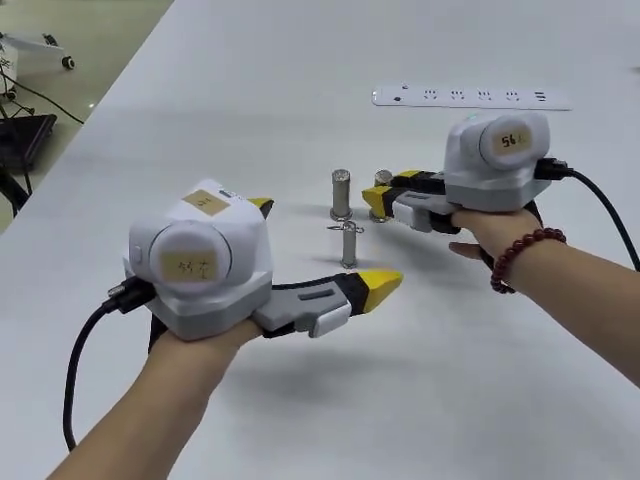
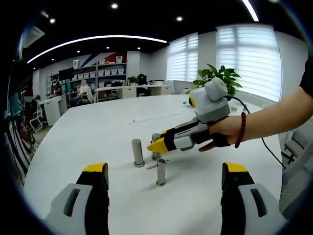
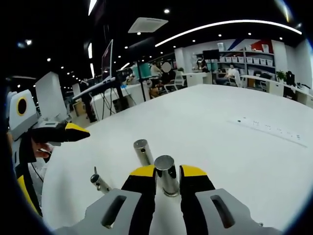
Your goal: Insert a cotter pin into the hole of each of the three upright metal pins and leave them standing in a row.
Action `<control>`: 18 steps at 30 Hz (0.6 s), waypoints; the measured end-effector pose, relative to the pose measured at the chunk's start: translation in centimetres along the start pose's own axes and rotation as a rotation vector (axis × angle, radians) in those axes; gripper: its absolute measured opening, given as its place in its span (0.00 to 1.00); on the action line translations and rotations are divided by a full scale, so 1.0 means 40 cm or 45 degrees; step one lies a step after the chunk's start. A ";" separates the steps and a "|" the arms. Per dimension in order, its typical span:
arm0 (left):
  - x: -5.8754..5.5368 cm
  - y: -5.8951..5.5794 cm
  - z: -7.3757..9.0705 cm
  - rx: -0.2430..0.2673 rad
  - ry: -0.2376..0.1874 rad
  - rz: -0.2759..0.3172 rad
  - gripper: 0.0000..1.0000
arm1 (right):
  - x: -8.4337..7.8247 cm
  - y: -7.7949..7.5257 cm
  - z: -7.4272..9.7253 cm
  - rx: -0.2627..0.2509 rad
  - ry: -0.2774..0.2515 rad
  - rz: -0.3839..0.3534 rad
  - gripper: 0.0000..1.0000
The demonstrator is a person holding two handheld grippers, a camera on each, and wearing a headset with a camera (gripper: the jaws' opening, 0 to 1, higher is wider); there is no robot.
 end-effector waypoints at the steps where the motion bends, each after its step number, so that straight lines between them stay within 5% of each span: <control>1: -0.001 0.000 0.001 0.000 0.002 -0.004 0.97 | -0.001 0.001 -0.001 0.000 0.003 0.001 0.12; 7: -0.006 -0.009 0.011 0.000 0.014 0.004 0.99 | 0.002 0.017 0.000 0.002 0.002 0.013 0.11; 18: -0.013 -0.018 0.023 -0.004 0.036 -0.010 0.99 | -0.001 0.008 0.010 -0.009 0.056 0.197 0.08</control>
Point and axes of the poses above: the centre of the closed fingertips' face, and the gripper's own axes: z roughly backward along the fingers, y roughly to its left, x roughly out of its top, the point moved 5 cm from there along z, roughly backward along the fingers, and after that the axes turned 7 degrees about y, right-handed, at the moved point
